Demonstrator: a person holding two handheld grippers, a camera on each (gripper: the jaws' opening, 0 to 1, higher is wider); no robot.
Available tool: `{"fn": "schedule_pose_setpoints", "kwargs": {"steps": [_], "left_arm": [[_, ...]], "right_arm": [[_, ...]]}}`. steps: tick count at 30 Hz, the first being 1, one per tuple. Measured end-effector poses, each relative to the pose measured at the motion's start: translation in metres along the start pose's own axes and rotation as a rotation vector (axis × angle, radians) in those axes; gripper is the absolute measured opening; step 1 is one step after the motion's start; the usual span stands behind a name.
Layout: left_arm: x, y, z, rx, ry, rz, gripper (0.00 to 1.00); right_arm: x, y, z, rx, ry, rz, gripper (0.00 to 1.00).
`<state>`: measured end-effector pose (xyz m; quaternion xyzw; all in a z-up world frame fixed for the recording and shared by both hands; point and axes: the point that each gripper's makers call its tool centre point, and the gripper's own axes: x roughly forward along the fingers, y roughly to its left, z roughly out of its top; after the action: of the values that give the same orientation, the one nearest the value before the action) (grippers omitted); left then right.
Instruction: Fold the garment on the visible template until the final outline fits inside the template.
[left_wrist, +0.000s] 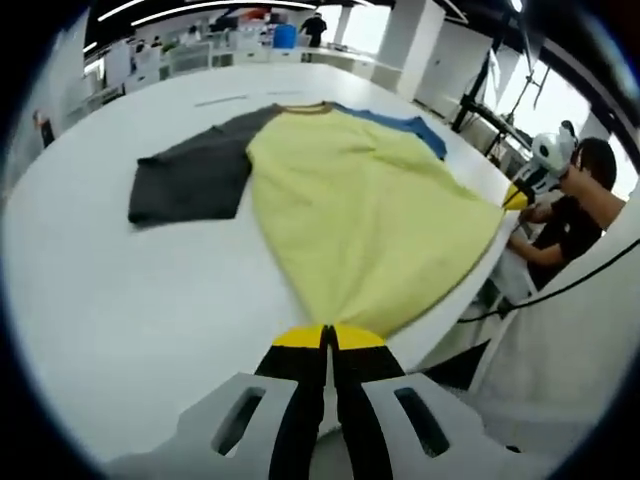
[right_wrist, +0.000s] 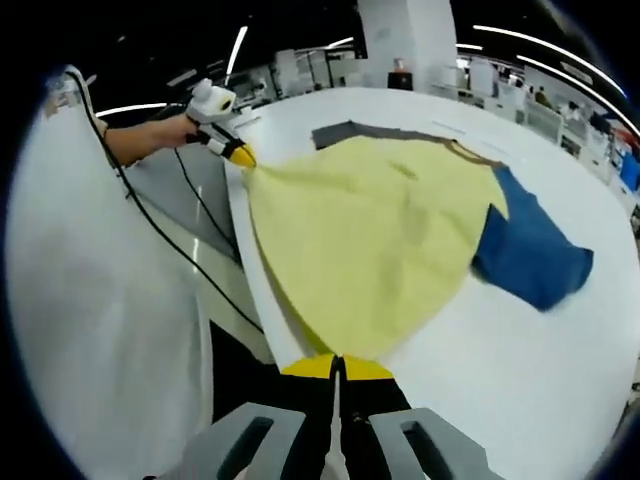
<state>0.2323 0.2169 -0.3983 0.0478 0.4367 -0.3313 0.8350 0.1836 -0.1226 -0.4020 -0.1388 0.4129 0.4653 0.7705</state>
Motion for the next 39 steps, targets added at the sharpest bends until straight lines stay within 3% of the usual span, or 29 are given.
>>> {"fn": "schedule_pose_setpoints", "kwargs": {"steps": [12,29,39], "left_arm": [[0.004,-0.009,-0.017,-0.022,0.043,-0.03,0.0],[0.007,-0.011,-0.022,-0.032,0.073,-0.045,0.0],[0.008,-0.011,-0.024,-0.093,0.098,-0.068,0.0]], "right_arm": [[0.004,0.002,-0.014,-0.007,0.058,0.013,0.0],[0.008,-0.001,-0.022,0.004,0.085,0.027,0.0],[0.008,0.0,-0.023,0.031,0.085,0.054,0.0]]}}
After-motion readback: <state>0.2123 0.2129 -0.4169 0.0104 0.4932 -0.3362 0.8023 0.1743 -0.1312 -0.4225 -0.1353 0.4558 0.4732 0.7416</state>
